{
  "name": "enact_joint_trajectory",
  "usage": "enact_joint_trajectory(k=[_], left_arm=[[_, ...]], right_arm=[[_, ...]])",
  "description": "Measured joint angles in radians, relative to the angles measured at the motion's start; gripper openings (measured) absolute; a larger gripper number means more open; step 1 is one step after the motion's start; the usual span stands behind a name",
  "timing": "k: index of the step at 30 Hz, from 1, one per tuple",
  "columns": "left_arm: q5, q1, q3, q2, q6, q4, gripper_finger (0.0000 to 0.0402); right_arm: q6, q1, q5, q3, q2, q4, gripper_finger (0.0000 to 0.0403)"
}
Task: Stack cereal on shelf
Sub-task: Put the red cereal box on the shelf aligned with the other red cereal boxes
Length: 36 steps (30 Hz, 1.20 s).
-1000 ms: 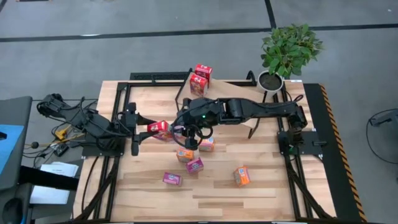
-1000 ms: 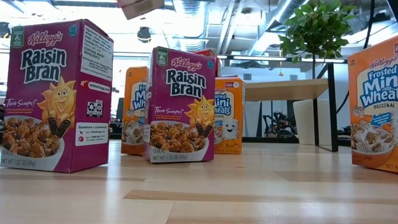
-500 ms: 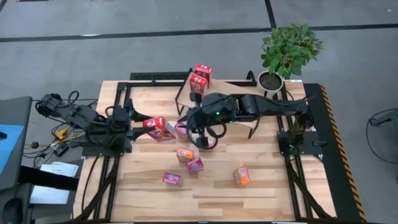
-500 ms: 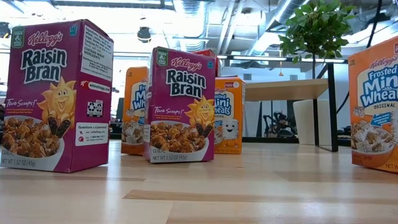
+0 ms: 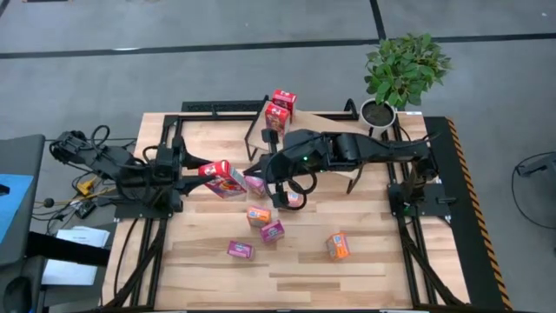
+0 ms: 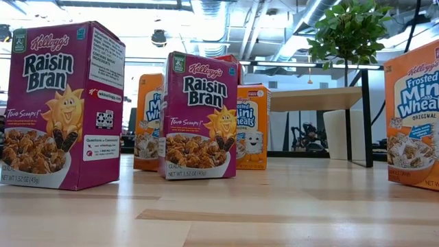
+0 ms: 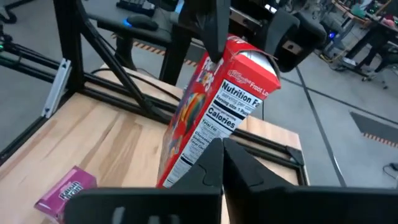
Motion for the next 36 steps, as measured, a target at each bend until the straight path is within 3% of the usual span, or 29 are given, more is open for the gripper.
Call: enact_joint_trajectory(k=[5, 16, 21, 29, 36], left_arm=[[0.004, 0.000, 0.000, 0.000, 0.002, 0.032, 0.0169], [0.009, 0.000, 0.000, 0.020, 0.058, 0.123, 0.0169], [0.017, 0.011, 0.000, 0.035, 0.067, 0.134, 0.0169], [0.029, 0.028, 0.000, 0.044, 0.080, 0.138, 0.0169], [-0.028, 0.028, -0.001, 0.032, 0.140, 0.159, 0.0169]], right_arm=[[0.000, -0.001, -0.009, 0.000, 0.000, 0.044, 0.0041], [0.000, -0.002, -0.063, 0.002, 0.031, 0.110, 0.0017], [0.000, -0.002, -0.077, 0.004, 0.063, 0.184, 0.0029], [0.007, -0.018, -0.115, -0.002, 0.067, 0.181, 0.0031], [0.016, -0.035, -0.083, 0.000, 0.008, 0.136, 0.0028]])
